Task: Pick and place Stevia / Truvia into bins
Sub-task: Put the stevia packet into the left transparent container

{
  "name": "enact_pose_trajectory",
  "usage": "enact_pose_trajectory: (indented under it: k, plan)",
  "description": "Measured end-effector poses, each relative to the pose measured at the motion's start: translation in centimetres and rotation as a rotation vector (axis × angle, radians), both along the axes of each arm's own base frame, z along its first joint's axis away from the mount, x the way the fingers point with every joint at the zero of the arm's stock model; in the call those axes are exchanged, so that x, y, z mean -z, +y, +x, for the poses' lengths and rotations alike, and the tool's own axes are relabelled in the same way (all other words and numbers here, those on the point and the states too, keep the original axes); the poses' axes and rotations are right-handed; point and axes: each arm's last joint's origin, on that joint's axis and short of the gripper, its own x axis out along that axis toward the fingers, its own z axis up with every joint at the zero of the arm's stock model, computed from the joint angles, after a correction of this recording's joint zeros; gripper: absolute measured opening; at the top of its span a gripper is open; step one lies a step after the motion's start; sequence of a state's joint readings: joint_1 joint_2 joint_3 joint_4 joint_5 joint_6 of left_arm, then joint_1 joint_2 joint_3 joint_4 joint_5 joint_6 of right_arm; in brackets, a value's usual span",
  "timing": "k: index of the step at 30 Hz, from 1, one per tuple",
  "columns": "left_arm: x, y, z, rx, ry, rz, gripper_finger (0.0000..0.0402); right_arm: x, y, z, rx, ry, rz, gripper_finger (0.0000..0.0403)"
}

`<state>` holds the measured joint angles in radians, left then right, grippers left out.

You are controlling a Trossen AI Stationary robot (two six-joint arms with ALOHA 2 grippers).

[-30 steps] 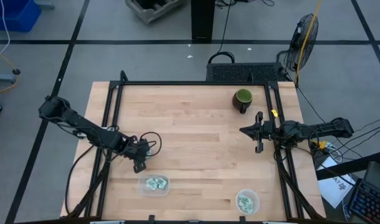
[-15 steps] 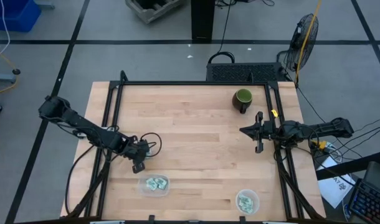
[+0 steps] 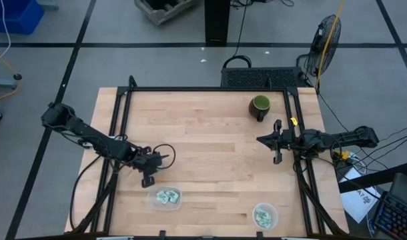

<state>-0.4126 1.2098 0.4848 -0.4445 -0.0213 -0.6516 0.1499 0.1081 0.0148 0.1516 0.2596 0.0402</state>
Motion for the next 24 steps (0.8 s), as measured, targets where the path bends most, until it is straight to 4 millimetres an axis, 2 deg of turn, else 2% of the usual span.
enact_pose_trajectory:
  k: [7, 11, 18, 24]
  plan:
    - [-2.0, -0.5, 0.8, -0.042, 0.032, -0.051, 0.0014, 0.0, 0.0, 0.0, 0.0, 0.0, 0.0, 0.0004]
    - [-3.4, -0.4, 1.0, -0.143, 0.07, -0.037, 0.0036, 0.0, 0.0, 0.0, 0.0, 0.0, 0.0, 0.0004]
    - [-3.0, -0.1, -1.9, -0.272, 0.35, 0.057, 0.0132, 0.0, 0.0, 0.0, 0.0, -0.001, 0.0, 0.0004]
    - [-3.1, -1.8, -1.7, -0.244, 0.268, 0.003, 0.0231, 0.0, 0.0, 0.0, 0.0, 0.0, 0.0, 0.0004]
